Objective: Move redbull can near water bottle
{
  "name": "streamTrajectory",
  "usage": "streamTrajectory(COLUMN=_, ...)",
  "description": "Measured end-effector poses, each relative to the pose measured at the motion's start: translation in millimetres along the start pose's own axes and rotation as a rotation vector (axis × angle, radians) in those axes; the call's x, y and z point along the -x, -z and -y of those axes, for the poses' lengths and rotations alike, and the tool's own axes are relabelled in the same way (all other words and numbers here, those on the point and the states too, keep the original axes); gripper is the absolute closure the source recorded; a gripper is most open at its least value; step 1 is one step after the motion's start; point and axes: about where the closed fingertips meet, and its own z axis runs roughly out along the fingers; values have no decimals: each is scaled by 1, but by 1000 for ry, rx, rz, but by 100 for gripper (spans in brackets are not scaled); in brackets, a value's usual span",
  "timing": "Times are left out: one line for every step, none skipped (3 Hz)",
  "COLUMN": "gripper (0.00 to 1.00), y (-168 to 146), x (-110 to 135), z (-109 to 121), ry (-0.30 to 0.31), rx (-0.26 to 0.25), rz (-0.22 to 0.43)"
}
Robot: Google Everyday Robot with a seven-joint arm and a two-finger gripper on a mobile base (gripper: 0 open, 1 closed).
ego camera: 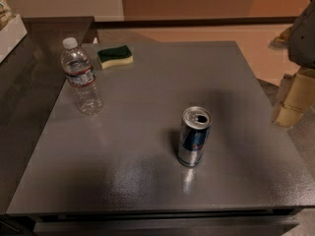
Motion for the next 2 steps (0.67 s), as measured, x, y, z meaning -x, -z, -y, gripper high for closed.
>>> streamTrajectory(gripper=0, y=0, x=0, z=0, ry=0, rx=0, rz=0)
streamTrajectory(gripper=0, y=1, x=9, z=-3, ry=23, rx=2, rz=31)
